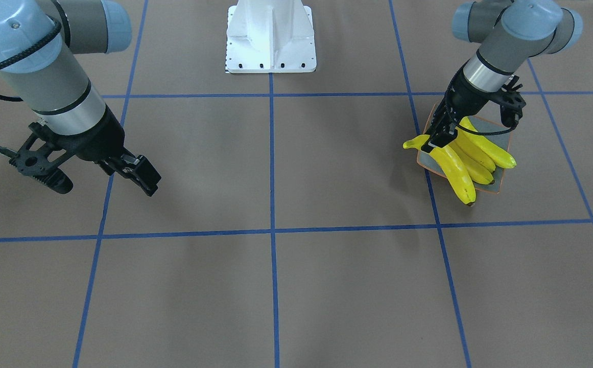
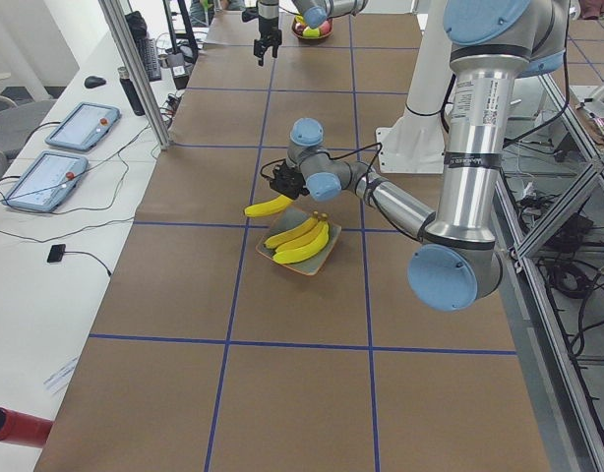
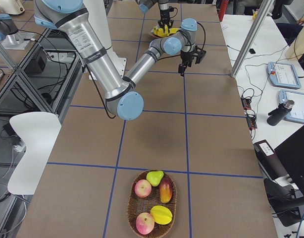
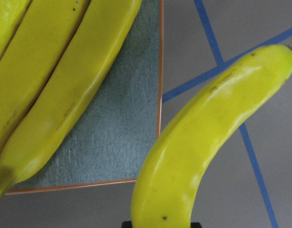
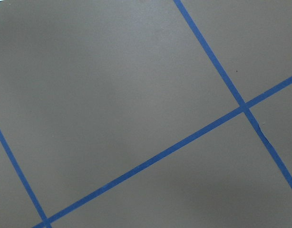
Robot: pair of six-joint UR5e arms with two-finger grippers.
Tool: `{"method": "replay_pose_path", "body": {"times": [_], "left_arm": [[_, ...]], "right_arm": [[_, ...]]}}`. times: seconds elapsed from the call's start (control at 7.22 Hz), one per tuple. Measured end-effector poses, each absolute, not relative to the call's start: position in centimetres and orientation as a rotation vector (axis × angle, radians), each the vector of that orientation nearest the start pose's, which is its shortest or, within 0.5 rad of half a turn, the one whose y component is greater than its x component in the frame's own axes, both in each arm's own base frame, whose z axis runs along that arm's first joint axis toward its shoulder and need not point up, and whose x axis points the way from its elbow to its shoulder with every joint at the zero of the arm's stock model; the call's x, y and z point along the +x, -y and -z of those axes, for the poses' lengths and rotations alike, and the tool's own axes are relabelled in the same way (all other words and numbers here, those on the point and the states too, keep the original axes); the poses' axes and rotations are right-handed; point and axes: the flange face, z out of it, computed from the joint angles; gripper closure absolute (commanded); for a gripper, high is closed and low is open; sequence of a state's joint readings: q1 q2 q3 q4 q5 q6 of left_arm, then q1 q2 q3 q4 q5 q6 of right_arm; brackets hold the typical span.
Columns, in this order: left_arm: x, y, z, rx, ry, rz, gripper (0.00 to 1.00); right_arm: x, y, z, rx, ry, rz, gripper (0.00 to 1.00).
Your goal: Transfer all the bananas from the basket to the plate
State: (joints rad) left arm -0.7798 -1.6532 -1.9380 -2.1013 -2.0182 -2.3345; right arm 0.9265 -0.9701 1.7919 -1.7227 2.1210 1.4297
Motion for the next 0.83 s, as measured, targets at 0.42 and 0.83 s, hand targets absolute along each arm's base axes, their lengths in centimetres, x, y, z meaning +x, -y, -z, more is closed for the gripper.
{"method": "replay_pose_path", "body": {"times": [0.42, 0.83], "left_arm": [[30.4, 42.9, -39.4, -0.419, -1.03, 1.262, 1.0], [31.0, 42.9, -40.0, -0.447, -1.035, 1.282, 1.0]], "right_arm": [[-31.9, 55.8, -23.4, -0.129, 0.837, -0.554, 0.0], [-31.9, 55.8, -23.6, -0.129, 0.835, -0.556, 0.0]]}}
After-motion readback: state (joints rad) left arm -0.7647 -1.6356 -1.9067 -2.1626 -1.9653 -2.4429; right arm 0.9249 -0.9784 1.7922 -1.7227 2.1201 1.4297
